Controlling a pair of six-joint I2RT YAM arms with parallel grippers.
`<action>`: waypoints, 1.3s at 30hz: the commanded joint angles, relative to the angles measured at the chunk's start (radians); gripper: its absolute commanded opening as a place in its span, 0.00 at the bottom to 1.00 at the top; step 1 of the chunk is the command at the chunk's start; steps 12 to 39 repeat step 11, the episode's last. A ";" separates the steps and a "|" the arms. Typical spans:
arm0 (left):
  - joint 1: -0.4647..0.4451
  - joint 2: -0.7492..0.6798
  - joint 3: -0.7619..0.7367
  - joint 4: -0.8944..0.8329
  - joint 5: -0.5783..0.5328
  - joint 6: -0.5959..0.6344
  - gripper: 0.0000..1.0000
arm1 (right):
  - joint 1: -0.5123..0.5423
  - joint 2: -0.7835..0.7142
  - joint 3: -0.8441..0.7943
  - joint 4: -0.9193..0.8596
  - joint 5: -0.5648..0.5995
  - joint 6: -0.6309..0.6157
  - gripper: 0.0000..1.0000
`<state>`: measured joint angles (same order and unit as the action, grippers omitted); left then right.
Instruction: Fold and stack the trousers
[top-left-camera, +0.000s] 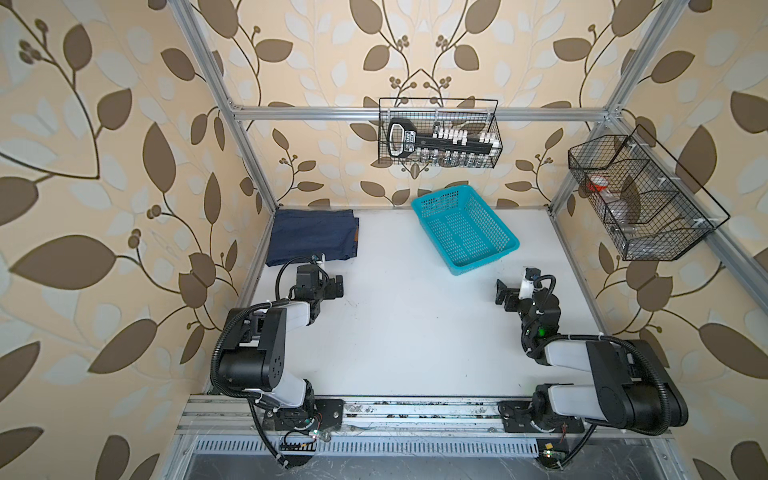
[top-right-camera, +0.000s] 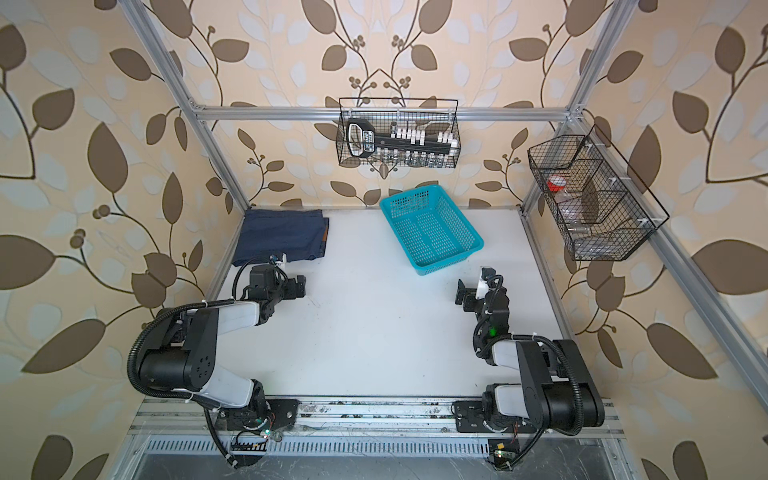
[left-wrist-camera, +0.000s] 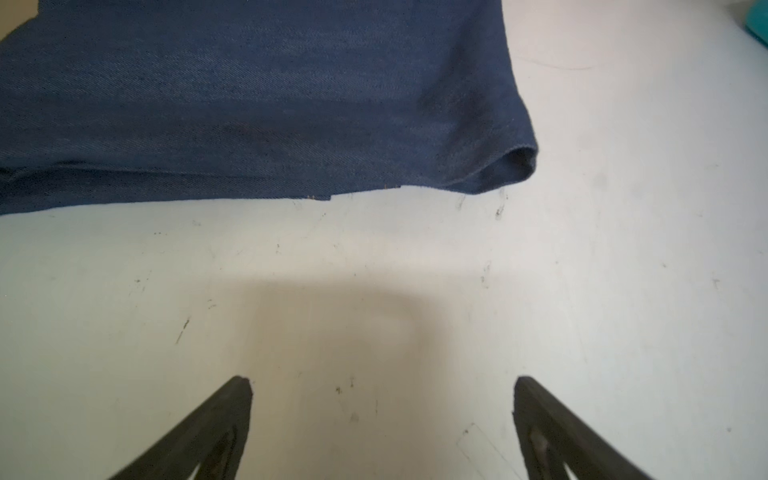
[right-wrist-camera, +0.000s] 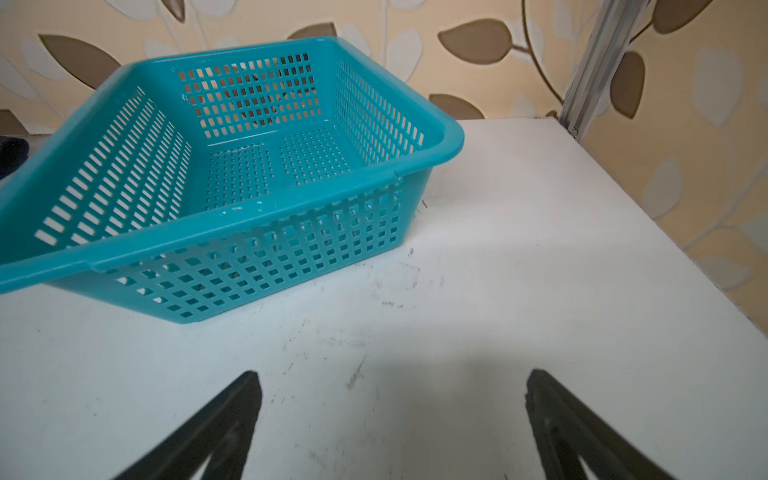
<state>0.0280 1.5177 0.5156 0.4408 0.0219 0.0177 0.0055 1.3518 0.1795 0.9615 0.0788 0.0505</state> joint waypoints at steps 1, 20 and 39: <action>0.011 -0.038 -0.020 0.094 -0.014 -0.013 0.99 | 0.002 -0.004 -0.008 0.074 0.004 -0.029 1.00; 0.011 -0.037 -0.020 0.092 -0.013 -0.012 0.99 | 0.004 0.006 -0.005 0.089 -0.008 -0.037 1.00; 0.011 -0.037 -0.020 0.092 -0.013 -0.012 0.99 | 0.004 0.006 -0.005 0.089 -0.008 -0.037 1.00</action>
